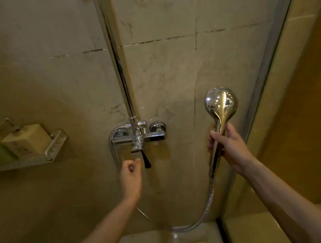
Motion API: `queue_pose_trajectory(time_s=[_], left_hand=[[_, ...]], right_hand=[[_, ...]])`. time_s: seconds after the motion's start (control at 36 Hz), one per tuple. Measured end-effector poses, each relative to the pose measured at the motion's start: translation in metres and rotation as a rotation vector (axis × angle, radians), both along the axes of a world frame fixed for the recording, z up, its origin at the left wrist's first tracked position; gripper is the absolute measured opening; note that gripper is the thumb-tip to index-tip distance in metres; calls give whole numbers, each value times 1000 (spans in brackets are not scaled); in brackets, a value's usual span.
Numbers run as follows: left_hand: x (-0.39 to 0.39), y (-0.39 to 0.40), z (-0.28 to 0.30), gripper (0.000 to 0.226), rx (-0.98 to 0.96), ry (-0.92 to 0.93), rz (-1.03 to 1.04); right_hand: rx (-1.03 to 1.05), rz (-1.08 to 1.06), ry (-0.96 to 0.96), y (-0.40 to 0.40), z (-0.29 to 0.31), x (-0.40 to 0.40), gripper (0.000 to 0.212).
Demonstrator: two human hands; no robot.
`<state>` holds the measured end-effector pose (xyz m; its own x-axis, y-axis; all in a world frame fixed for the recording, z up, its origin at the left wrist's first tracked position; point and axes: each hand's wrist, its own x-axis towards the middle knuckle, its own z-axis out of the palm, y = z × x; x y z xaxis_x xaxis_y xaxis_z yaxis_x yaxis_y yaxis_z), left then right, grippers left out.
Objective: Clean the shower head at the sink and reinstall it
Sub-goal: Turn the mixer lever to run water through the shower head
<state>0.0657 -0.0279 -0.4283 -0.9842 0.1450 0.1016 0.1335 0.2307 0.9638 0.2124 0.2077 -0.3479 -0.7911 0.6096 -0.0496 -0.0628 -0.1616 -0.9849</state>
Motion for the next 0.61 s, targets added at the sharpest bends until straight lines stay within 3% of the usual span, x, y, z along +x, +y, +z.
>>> queue_pose_trajectory(time_s=[0.11,0.17,0.25,0.31,0.36,0.42,0.47,0.61], left_hand=[[-13,-12,-9,29,-82,-141,56],[-24,-16,-15,45,-120,-232,-50],[-36,-19,-17,50,-205,-300,-238],[-40,-18,-14,53,-232,-284,-345],[-44,-17,-13,51,-249,-271,-429],[-53,-19,-15,38,-268,-257,-506],[-64,-20,-19,22,-296,-241,-558],[-77,-18,-27,32,-321,-154,-665]], right_hand=[[45,6,-26,-5,-27,21,18],[56,-2,-38,-8,-41,31,18],[50,-28,-56,-12,-58,47,30],[58,-42,-98,-16,-65,58,44],[71,-64,-140,-21,-69,70,43],[72,-94,-191,-25,-70,81,37],[57,-144,-229,-30,-69,92,45],[89,-276,-283,-49,-70,118,51]])
